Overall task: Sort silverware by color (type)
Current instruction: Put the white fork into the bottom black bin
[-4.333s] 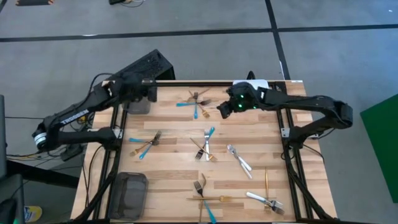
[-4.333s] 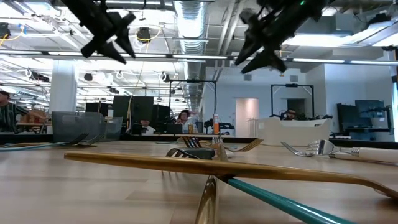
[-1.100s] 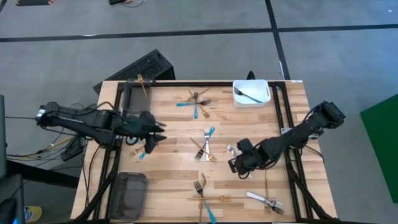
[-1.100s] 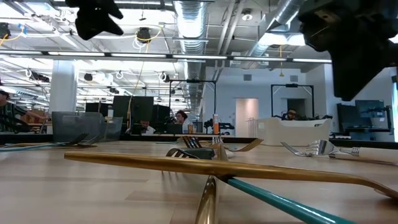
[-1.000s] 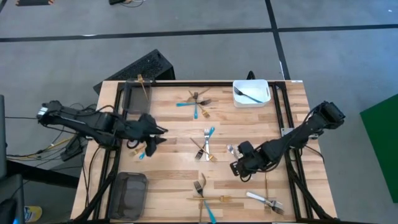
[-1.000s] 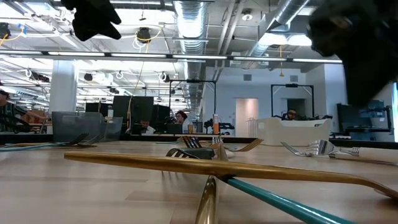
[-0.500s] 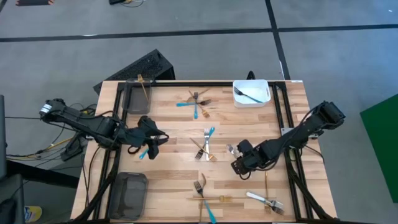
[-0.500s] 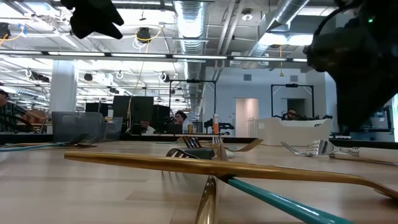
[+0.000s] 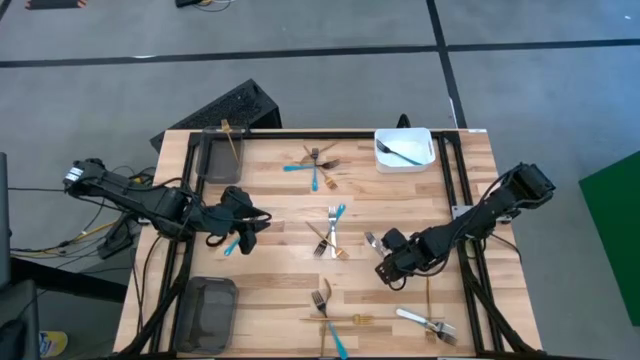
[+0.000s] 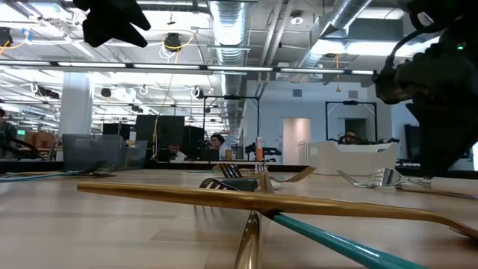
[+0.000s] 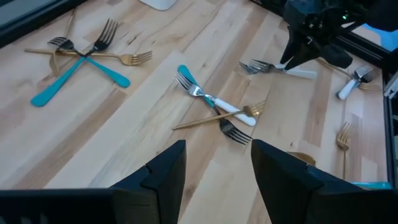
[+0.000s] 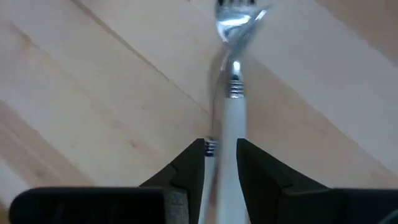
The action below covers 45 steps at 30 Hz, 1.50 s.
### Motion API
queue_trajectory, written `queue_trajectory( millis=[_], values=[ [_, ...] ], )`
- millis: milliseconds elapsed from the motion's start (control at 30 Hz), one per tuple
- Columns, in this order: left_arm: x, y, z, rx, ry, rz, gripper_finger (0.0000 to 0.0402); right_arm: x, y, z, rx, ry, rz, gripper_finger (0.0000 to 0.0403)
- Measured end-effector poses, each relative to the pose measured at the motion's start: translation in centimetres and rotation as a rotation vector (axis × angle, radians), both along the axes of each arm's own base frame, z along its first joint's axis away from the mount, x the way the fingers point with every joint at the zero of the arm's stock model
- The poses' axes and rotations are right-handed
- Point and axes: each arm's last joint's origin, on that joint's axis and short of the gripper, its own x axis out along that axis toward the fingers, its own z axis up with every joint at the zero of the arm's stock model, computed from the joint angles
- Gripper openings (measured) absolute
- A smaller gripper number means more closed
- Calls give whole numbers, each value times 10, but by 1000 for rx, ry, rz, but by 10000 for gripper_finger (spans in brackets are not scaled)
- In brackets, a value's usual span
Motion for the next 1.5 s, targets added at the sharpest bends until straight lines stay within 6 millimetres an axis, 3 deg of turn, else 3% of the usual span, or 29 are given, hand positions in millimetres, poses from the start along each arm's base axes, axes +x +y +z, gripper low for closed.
queue_trajectory(
  millis=[500,767,900,1033,1300,1500],
  values=[
    [0,2,1,0,-27,79,169,7,-13,-7,-49,37,59,113],
    [0,2,1,-37,-37,103,169,21,-11,-17,6,7,75,41],
    [0,1,0,-59,-37,101,169,22,-10,-9,30,-18,36,12],
    [0,1,0,-64,-36,97,169,25,-11,15,15,-98,-37,11],
    [11,-1,4,-8,-106,77,169,33,-21,68,-57,-461,-99,13],
    [43,-15,15,41,-287,-171,169,63,-28,121,-155,-1012,11,13]
  ],
)
